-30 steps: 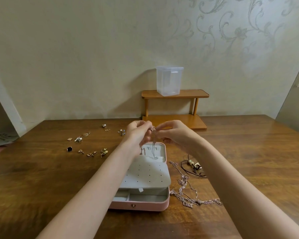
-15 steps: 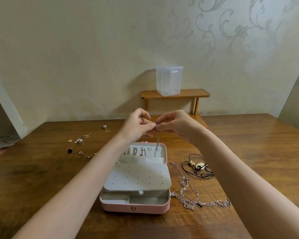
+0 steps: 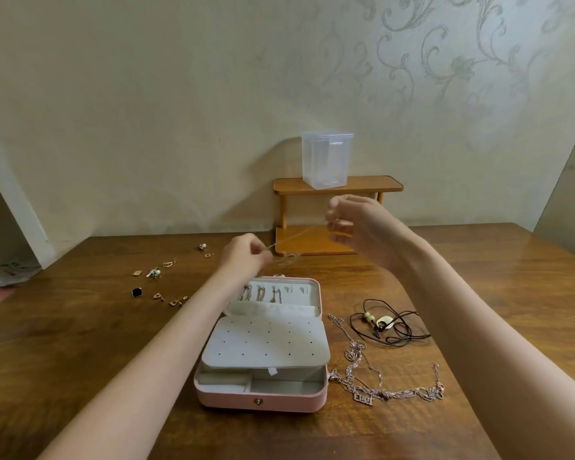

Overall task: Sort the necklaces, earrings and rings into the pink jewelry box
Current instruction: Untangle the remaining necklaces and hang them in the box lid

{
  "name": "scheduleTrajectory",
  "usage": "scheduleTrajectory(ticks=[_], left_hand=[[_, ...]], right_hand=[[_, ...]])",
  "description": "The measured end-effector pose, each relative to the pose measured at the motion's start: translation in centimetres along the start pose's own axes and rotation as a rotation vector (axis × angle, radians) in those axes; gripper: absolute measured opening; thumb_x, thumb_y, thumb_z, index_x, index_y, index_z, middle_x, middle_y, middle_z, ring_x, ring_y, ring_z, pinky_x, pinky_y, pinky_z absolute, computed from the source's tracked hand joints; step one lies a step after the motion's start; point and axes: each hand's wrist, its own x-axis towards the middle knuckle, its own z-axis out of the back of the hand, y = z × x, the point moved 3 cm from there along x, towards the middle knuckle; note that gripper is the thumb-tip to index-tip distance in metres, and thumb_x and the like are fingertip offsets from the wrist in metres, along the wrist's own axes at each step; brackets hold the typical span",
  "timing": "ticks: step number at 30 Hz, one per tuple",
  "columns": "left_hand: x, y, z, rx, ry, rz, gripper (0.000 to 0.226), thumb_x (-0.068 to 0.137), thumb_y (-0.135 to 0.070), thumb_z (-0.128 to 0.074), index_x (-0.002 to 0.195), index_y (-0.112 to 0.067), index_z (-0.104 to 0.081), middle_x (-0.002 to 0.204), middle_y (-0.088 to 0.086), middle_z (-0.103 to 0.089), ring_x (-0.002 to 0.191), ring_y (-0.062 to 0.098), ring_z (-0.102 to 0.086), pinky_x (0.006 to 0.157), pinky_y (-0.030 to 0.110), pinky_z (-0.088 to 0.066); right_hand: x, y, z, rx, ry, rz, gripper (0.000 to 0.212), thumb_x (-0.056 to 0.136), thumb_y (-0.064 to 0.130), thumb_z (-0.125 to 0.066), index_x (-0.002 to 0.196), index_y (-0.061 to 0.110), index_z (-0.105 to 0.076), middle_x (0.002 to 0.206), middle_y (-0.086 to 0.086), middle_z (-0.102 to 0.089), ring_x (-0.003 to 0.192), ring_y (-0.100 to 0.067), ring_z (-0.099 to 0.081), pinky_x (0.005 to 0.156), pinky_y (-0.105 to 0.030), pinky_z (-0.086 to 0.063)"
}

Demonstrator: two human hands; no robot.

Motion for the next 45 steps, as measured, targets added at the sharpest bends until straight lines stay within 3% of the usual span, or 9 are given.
scheduleTrajectory(ticks=[5,8,12,18,24,29,33,37,45], left_hand=[[0.0,2.1,1.1,-1.012,0.072,0.373,0.010,0.092,-0.001,-0.048,0.085,-0.003,-0.054,0.077,0.009,-0.056,0.073,0.016,-0.057,0.070,0.027,-0.053],[0.3,2.1,1.3,-1.194,0.076,0.408,0.015,0.093,-0.005,-0.048,0.078,-0.005,-0.052,0.068,0.005,-0.049,0.062,0.011,-0.049,0.066,0.025,-0.050],[0.7,1.8,2.2,-1.257,-0.033,0.371,0.017,0.093,-0.004,-0.048,0.076,-0.004,-0.052,0.066,0.004,-0.046,0.054,0.007,-0.039,0.057,0.020,-0.049],[1.2,0.1,3.4,-1.177,-0.090,0.191,0.017,0.093,-0.002,-0.047,0.079,-0.010,-0.051,0.069,0.003,-0.051,0.051,0.006,-0.043,0.051,0.017,-0.046],[-0.2,-2.6,3.6,-0.838,0.062,-0.068,0.008,0.091,-0.006,-0.053,0.088,-0.013,-0.056,0.066,-0.001,-0.050,0.049,0.005,-0.040,0.043,0.014,-0.035],[-0.9,-4.1,3.0,-0.573,0.154,-0.169,0.010,0.090,-0.004,-0.054,0.086,-0.013,-0.057,0.064,0.000,-0.051,0.049,0.005,-0.038,0.043,0.014,-0.032],[-1.1,-4.2,3.5,-0.533,0.144,-0.178,0.011,0.090,-0.006,-0.055,0.084,-0.015,-0.058,0.063,0.000,-0.051,0.049,0.006,-0.037,0.042,0.013,-0.032],[-1.0,-3.1,5.1,-0.405,0.015,-0.152,0.008,0.089,-0.017,-0.060,0.082,-0.022,-0.063,0.069,-0.007,-0.054,0.064,0.004,-0.045,0.056,0.017,-0.035],[-0.6,-0.3,5.3,-0.386,-0.006,-0.090,0.007,0.086,-0.022,-0.064,0.080,-0.019,-0.068,0.085,-0.005,-0.062,0.080,0.005,-0.050,0.066,0.022,-0.039]], right_hand=[[0.0,-0.5,1.0,0.256,-0.091,-0.081,0.009,0.092,0.006,-0.042,0.096,0.010,-0.049,0.081,-0.007,-0.042,0.073,-0.016,-0.048,0.072,-0.026,-0.047],[0.2,-1.5,1.2,0.223,-0.106,-0.097,0.007,0.092,0.005,-0.046,0.096,0.009,-0.051,0.074,-0.003,-0.038,0.060,-0.011,-0.038,0.058,-0.023,-0.038],[0.1,-3.0,1.5,-0.215,-0.028,-0.141,0.013,0.089,0.012,-0.058,0.098,0.003,-0.063,0.072,-0.001,-0.049,0.061,-0.009,-0.040,0.057,-0.021,-0.038],[-0.4,-4.0,0.5,-0.490,0.138,-0.170,0.013,0.089,0.011,-0.058,0.094,0.004,-0.068,0.071,-0.002,-0.057,0.063,-0.011,-0.047,0.058,-0.020,-0.042],[-1.0,-3.7,-1.3,-0.596,0.379,-0.187,0.019,0.088,0.012,-0.059,0.106,0.013,-0.064,0.108,-0.002,-0.066,0.099,-0.013,-0.061,0.085,-0.026,-0.048],[-0.3,-2.2,-3.5,-0.407,0.308,-0.064,0.037,0.085,0.018,-0.063,0.121,0.016,-0.056,0.111,0.008,-0.061,0.104,-0.008,-0.058,0.089,-0.027,-0.046],[-0.1,-1.4,-5.0,-0.354,0.263,-0.034,0.017,0.086,0.007,-0.061,0.102,0.005,-0.063,0.091,-0.004,-0.066,0.082,-0.010,-0.064,0.073,-0.019,-0.053],[-0.1,0.1,-4.0,-0.454,0.127,-0.064,0.009,0.084,0.006,-0.063,0.091,0.003,-0.068,0.081,-0.005,-0.067,0.073,-0.011,-0.063,0.069,-0.019,-0.053],[1.2,2.9,-1.9,-0.863,-0.007,-0.081,0.015,0.081,0.014,-0.069,0.092,0.003,-0.069,0.077,-0.005,-0.064,0.068,-0.011,-0.054,0.060,-0.018,-0.047]])
